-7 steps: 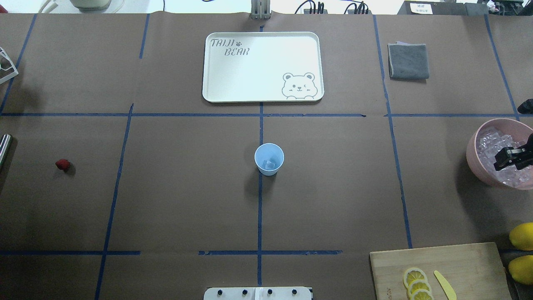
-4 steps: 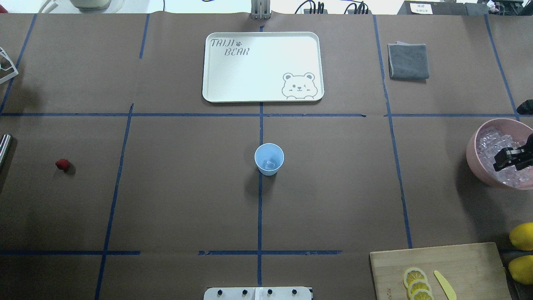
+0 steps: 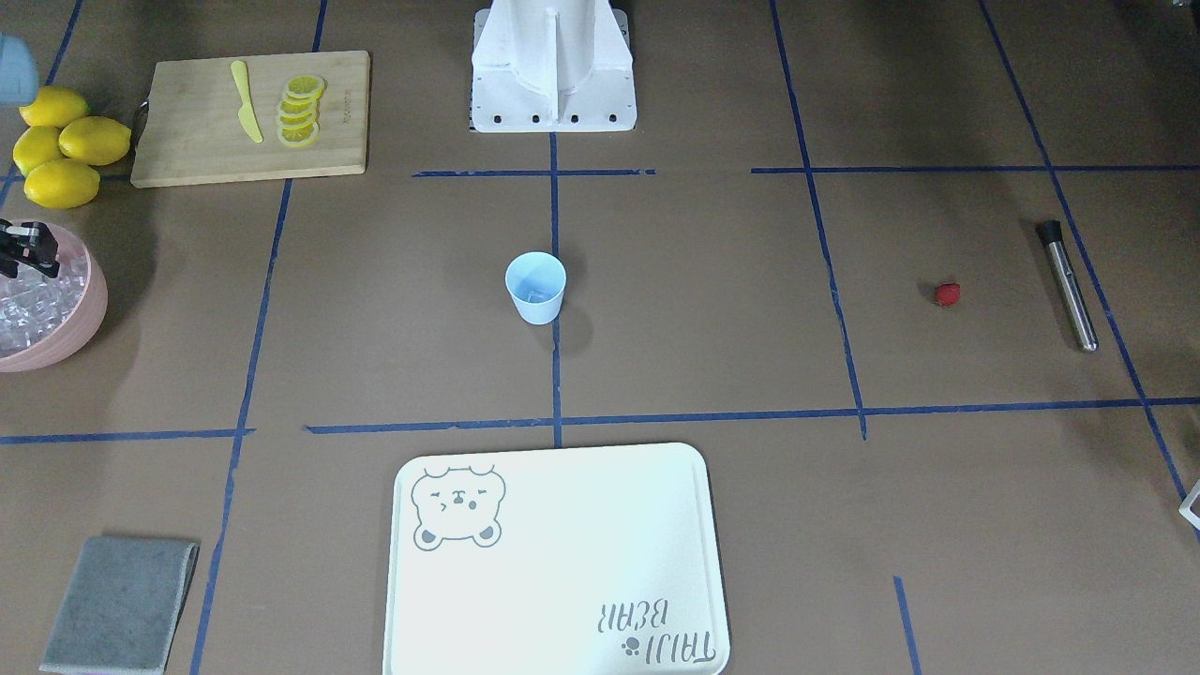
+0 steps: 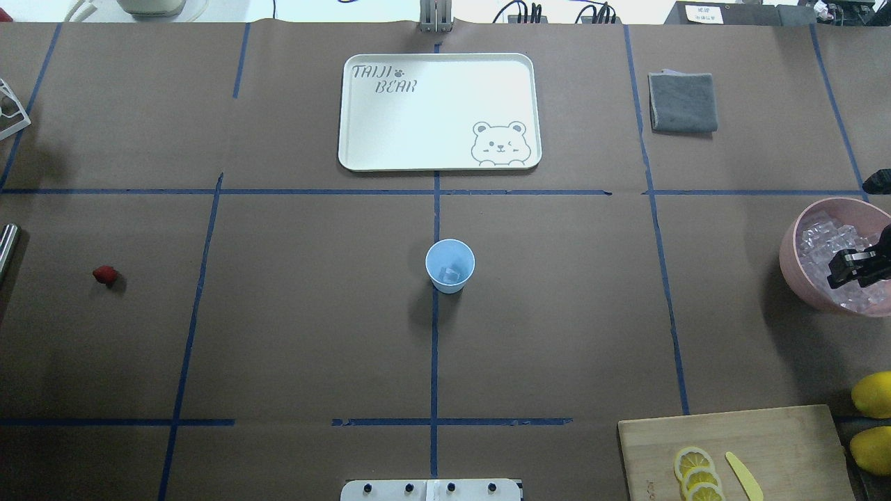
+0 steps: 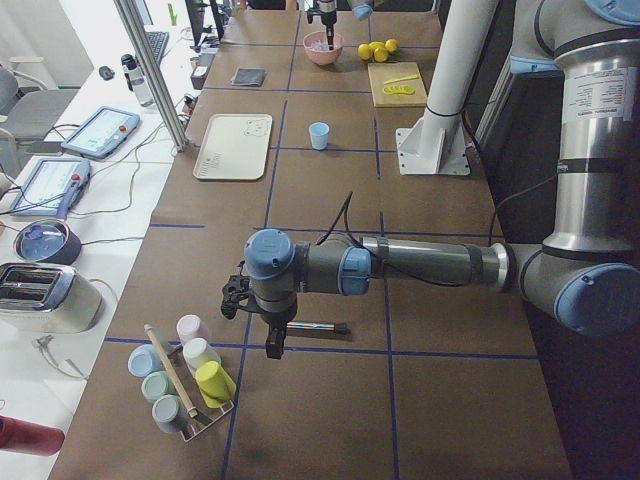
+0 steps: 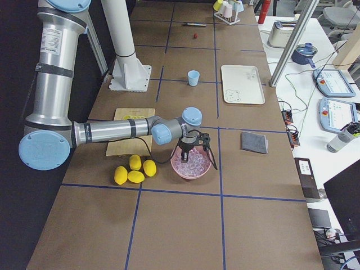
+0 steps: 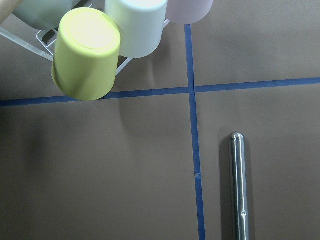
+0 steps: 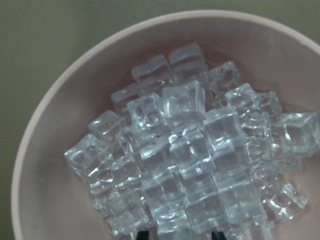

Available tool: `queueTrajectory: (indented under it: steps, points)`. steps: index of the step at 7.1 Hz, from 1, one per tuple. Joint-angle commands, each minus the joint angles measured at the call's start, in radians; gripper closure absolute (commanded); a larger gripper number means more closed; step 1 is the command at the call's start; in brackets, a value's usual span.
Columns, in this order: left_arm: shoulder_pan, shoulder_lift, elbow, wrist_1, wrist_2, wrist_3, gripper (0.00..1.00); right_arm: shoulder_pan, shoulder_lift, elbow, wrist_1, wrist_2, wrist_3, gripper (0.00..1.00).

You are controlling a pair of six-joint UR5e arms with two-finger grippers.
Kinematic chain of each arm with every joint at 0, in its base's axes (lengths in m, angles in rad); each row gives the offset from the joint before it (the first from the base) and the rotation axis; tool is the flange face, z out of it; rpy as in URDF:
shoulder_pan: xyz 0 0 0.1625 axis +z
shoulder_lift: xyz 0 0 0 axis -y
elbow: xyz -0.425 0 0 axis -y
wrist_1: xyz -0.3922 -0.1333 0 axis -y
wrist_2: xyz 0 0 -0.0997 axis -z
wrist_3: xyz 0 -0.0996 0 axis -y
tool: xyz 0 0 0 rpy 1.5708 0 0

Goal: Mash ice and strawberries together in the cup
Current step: 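Lower the right gripper into the bowl and grasp another ice cube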

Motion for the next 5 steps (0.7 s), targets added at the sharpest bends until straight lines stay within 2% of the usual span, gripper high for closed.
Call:
queueTrajectory:
  steps: [1, 3, 5]
  points:
    - [-0.001, 0.000, -0.001, 0.000, 0.000, 0.000, 0.00, 0.001, -0.002, 0.008, 0.001, 0.000, -0.002, 1.00]
    - [-0.001, -0.002, -0.001, 0.000, 0.000, 0.000, 0.00, 0.015, -0.014, 0.051, -0.001, 0.000, -0.006, 1.00]
    - [-0.001, -0.002, -0.001, 0.000, 0.000, -0.002, 0.00, 0.068, -0.022, 0.153, -0.017, 0.011, -0.008, 1.00]
